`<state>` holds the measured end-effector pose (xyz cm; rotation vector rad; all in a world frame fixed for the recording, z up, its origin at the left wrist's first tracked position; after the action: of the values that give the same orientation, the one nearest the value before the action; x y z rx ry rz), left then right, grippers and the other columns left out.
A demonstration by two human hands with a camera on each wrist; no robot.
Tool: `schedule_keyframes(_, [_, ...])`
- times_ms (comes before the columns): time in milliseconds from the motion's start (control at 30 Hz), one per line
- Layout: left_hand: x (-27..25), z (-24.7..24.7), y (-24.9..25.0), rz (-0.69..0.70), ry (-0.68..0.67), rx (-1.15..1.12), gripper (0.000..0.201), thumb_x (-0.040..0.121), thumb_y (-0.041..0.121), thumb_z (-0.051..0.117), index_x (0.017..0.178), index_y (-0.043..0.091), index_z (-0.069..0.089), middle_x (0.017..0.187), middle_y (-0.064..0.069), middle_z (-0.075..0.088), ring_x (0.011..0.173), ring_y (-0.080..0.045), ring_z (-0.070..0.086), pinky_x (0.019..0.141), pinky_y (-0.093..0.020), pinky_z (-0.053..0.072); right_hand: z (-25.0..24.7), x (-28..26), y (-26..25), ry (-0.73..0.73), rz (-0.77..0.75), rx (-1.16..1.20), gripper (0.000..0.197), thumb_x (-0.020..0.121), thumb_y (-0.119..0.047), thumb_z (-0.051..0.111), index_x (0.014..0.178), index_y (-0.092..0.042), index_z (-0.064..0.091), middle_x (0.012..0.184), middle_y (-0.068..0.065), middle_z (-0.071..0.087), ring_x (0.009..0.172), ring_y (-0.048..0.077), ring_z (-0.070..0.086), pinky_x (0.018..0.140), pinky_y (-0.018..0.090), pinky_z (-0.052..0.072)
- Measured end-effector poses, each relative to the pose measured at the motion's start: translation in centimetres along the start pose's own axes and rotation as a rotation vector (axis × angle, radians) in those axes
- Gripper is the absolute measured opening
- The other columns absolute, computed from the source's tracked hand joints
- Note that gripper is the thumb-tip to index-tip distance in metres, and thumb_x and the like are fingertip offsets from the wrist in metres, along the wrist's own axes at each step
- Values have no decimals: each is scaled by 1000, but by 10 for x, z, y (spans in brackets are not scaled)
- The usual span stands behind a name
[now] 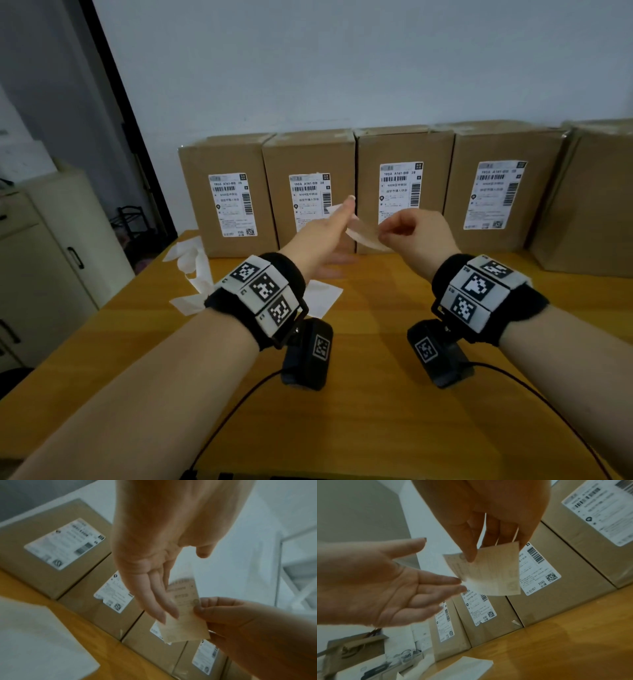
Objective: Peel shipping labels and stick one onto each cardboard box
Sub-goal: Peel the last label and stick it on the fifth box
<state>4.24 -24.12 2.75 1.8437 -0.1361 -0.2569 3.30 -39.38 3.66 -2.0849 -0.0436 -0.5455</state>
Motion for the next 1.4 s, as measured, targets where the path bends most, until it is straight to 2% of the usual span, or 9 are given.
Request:
schedule_keyframes(233, [10,-1,-2,73,83,-94,30,93,25,56,119,9,58,106,-7,70,90,-16,71,87,-40,55,5,-2,1,-22,-42,-88,14,83,-6,64,80,-18,70,80,-7,62,83,10,58,79,22,43])
schedule_keyframes(433, [15,-5,1,141,140,-68,14,94,8,51,91,10,65,105,-9,71,87,-18,71,79,-33,58,10,0,0,-34,-85,-152,8,84,-12,65,83,-17,71,89,-8,61,90,8,54,65,6,33])
schedule_keyframes(567, [21,-13,6,244,224,101,13,90,9,58,83,7,68,102,-11,70,90,-24,70,83,-42,57,18,1,-6,-64,-119,-135,15,84,-30,66,89,-17,71,89,-9,63,86,6,57,65,11,38])
schedule_keyframes(700, [16,-6,15,386,223,218,13,91,11,57,92,7,70,93,-10,72,80,-17,70,71,-27,58,13,5,-15,31,-102,27,17,84,-32,66,84,-15,68,78,-9,62,76,6,58,68,19,45])
schedule_keyframes(800, [7,-1,26,541,281,449,18,91,14,56,94,13,73,86,-2,71,78,-13,64,69,-20,51,12,9,-9,70,-6,143,26,79,-37,70,80,-11,68,80,1,67,81,18,63,77,36,54])
schedule_keyframes(867, [2,1,29,589,297,537,19,92,14,54,94,15,73,85,-2,70,78,-14,62,69,-23,49,11,9,-6,68,22,169,28,76,-38,73,77,-10,69,79,4,69,81,21,65,78,42,55])
schedule_keyframes(1033, [-3,6,29,610,244,595,19,92,18,54,95,17,72,85,-3,70,81,-17,63,73,-35,53,6,4,-4,41,26,211,30,75,-37,74,76,-8,72,75,6,71,77,20,67,72,36,56])
schedule_keyframes(1267, [2,7,27,592,192,548,31,91,14,55,120,22,64,117,4,66,108,-9,60,96,-29,48,3,5,4,45,85,273,18,85,-17,66,71,-5,67,73,7,70,70,17,67,60,22,49])
schedule_keyframes(1400, [-1,6,42,720,261,818,54,90,16,56,140,30,40,147,6,38,138,-15,29,116,-35,21,6,4,0,-53,56,190,15,86,-16,64,77,-4,66,72,8,69,69,18,67,61,21,53])
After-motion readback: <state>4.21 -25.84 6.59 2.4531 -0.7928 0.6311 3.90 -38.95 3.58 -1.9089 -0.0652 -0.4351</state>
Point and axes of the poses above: each hand's wrist, its own x-axis towards the middle knuckle, its own z-axis out of the palm, y = z × x, the point moved 7 cm from there along x, towards the middle knuckle
